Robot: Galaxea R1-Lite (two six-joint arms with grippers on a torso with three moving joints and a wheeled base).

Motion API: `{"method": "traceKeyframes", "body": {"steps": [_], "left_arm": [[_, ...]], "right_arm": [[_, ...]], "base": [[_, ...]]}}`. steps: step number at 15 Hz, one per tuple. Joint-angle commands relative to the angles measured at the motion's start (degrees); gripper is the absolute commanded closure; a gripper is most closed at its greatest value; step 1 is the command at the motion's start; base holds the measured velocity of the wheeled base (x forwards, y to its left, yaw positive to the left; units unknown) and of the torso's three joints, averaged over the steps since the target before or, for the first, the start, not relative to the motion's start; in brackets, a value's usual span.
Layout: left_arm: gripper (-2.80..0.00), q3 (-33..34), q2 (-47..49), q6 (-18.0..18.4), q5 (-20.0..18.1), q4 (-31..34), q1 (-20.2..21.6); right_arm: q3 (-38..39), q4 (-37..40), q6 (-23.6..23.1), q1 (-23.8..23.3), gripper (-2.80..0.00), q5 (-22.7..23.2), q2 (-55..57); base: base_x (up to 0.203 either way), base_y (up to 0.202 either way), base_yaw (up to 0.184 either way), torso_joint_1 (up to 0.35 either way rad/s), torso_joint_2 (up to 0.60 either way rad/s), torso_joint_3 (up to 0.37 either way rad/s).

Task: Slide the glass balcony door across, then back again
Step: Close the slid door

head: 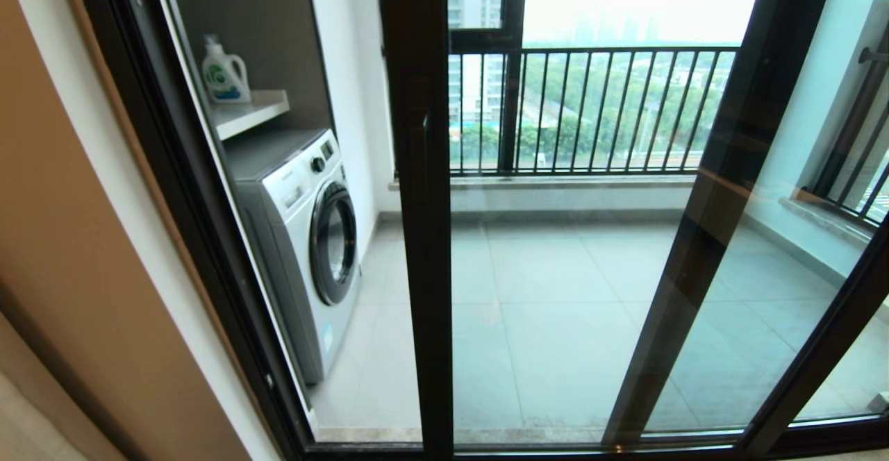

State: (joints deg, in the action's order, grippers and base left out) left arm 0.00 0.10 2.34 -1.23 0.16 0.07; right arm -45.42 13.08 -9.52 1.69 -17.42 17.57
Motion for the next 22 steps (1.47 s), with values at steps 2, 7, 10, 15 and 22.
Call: {"method": "traceKeyframes", "body": {"steps": [2,7,10,15,22], "left_arm": [[0.00,0.0,0.1,0.0,0.0,-0.1,0.0],[0.00,0.0,0.1,0.0,0.0,-0.1,0.0],[0.00,0.0,0.1,0.0,0.0,0.0,0.0],[0.00,0.0,0.1,0.0,0.0,0.0,0.0],[0.00,0.0,0.1,2.5,-0.5,0.1,0.0]], "right_arm": [[10.1,3.6,-0.1,-1.7,0.00,3.9,-14.9],[29.3,1.2,1.8,-1.9,0.00,19.9,-17.5],[43.9,-11.3,1.2,-1.9,0.00,20.7,-17.6],[46.1,-14.5,4.4,-1.9,0.00,19.6,-17.6],[46.1,-14.5,6.0,-1.9,0.00,19.4,-17.6]], "base": [[0.000,0.000,0.000,0.000,0.00,0.000],[0.000,0.000,0.000,0.000,0.00,0.000],[0.000,0.000,0.000,0.000,0.00,0.000],[0.000,0.000,0.000,0.000,0.00,0.000],[0.000,0.000,0.000,0.000,0.00,0.000]]}}
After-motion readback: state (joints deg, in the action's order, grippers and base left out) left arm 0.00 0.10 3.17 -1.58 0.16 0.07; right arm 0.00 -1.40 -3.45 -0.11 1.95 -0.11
